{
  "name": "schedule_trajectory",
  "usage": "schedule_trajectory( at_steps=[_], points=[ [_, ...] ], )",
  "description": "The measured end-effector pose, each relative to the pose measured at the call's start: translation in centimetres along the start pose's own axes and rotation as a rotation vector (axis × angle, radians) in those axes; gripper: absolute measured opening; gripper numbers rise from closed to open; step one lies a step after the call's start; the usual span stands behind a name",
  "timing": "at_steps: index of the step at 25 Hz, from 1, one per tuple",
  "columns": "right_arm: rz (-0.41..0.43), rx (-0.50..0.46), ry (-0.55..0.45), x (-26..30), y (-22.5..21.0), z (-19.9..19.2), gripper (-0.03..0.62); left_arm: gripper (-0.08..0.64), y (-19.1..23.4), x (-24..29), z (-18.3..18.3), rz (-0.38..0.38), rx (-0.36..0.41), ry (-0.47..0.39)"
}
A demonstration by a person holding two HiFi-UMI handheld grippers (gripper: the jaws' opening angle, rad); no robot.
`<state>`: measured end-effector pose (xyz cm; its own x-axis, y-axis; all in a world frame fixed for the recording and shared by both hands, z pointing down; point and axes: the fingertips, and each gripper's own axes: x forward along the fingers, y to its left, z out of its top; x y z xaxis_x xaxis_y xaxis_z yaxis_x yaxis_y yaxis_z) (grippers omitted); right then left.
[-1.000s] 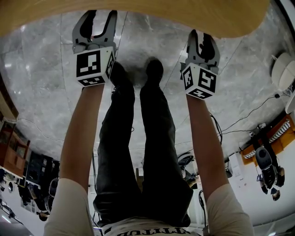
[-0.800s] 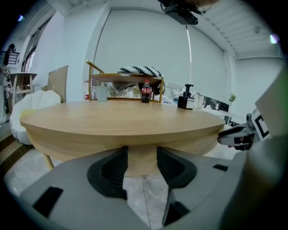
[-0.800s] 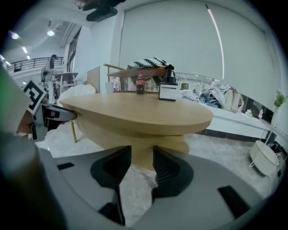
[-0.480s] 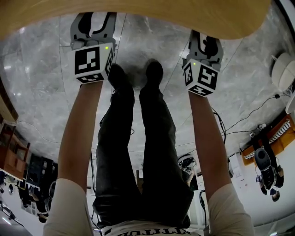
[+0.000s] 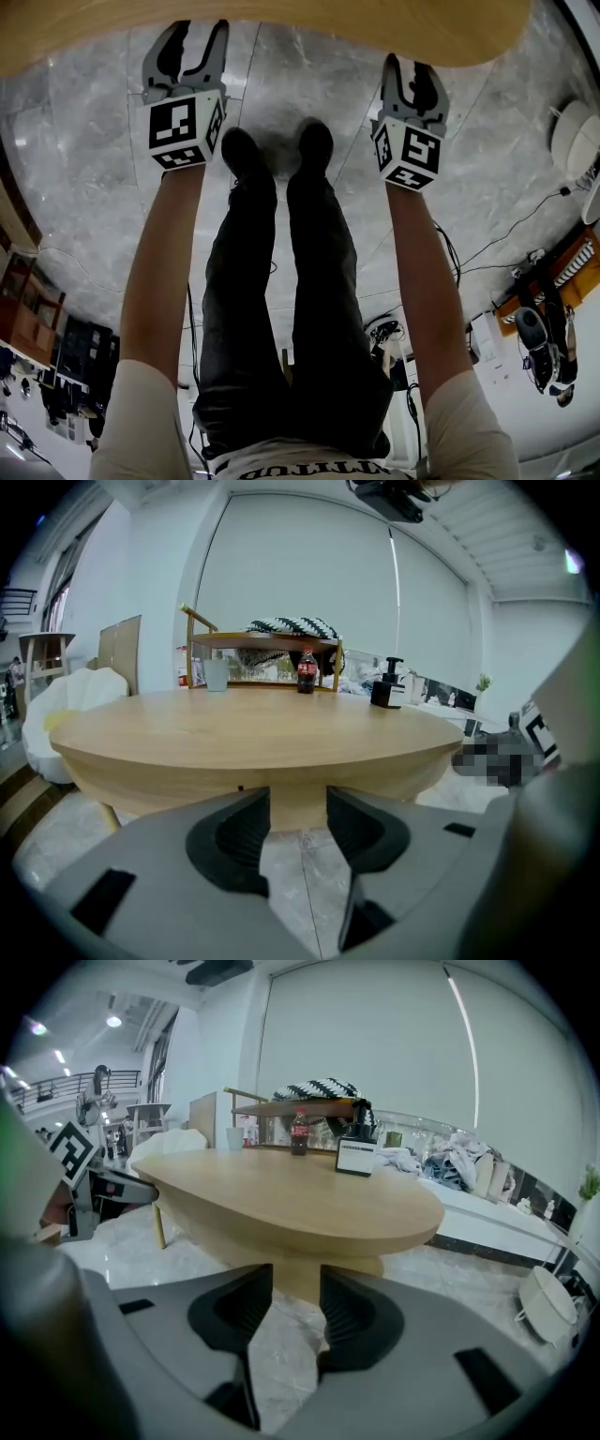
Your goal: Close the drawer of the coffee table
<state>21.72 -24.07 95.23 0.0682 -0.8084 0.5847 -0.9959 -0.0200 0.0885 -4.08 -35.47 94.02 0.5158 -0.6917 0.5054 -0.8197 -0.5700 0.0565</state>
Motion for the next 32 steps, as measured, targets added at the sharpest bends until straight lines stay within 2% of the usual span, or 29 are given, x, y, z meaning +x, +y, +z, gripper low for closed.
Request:
schedule_trajectory(
  at_steps=[6,11,25,28,32],
  points=[
    [0.003,0.035,0.054,-4.7,-0.3,0.0,0.172,0.196,-0.8,-4.1,2.0,0.004,0.011,0.019],
    [0.028,0.014,0.042,-8.8,0.0,3.1,0.144,0.176,-1.6,-7.8,5.9,-0.007,0.031,0.008],
    [0.035,0.045,-0.034,-21.6,0.0,19.2,0.069,0.094,-3.1,-20.0,22.3,-0.015,0.037,-0.047],
    [0.047,0.045,-0.044,-25.1,0.4,22.5,0.058,0.064,-3.6,-23.5,25.8,-0.039,0.068,-0.048],
    [0.078,0.029,-0.059,-29.7,1.0,26.8,0.049,0.060,-4.3,-28.6,30.7,-0.079,0.104,-0.068]
  ],
)
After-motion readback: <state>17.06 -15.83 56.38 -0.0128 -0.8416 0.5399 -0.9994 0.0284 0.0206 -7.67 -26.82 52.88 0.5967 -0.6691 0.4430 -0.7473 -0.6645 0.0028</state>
